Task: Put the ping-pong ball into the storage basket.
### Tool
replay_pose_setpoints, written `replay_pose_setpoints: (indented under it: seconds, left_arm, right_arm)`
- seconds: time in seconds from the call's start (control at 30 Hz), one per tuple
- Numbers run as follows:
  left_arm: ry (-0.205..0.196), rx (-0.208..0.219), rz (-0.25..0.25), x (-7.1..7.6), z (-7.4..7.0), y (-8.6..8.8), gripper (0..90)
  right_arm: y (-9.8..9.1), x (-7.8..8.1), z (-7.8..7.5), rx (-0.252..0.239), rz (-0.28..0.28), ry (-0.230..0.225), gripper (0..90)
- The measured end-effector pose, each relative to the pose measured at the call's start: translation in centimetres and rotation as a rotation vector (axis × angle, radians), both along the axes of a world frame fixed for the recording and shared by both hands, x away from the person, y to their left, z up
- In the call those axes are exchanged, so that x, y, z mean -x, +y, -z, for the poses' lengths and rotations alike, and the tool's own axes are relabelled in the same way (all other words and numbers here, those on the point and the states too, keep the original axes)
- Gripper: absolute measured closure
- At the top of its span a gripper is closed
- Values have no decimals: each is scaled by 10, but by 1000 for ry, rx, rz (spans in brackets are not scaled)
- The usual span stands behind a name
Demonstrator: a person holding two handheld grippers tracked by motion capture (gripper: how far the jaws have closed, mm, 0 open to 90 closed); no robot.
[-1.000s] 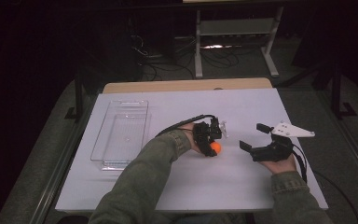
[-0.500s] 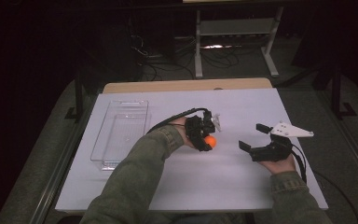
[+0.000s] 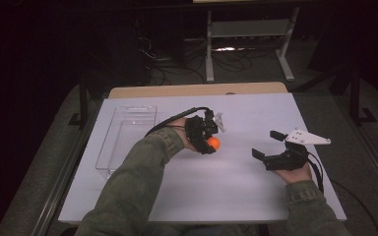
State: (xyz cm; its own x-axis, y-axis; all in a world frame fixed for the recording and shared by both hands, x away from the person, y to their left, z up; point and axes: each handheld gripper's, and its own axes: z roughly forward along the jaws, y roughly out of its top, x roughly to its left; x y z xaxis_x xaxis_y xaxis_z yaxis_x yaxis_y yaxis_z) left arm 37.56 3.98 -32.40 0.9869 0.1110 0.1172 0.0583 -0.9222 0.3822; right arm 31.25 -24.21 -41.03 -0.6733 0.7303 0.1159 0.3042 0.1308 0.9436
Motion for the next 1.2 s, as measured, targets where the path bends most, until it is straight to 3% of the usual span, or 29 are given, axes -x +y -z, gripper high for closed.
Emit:
replay_pose_setpoints:
  seconds: [0.43,0.7,1.2]
  left_arm:
    - [-10,-14,-33,3,-16,17,503]
    - [-21,35,-81,2,-30,34,503]
    - [-30,21,-127,4,-36,62,503]
  right_arm:
    - [0,1,0,1,-3,-1,0]
    - [0,1,0,-4,-4,0,0]
    - [1,1,0,-1,-4,2,0]
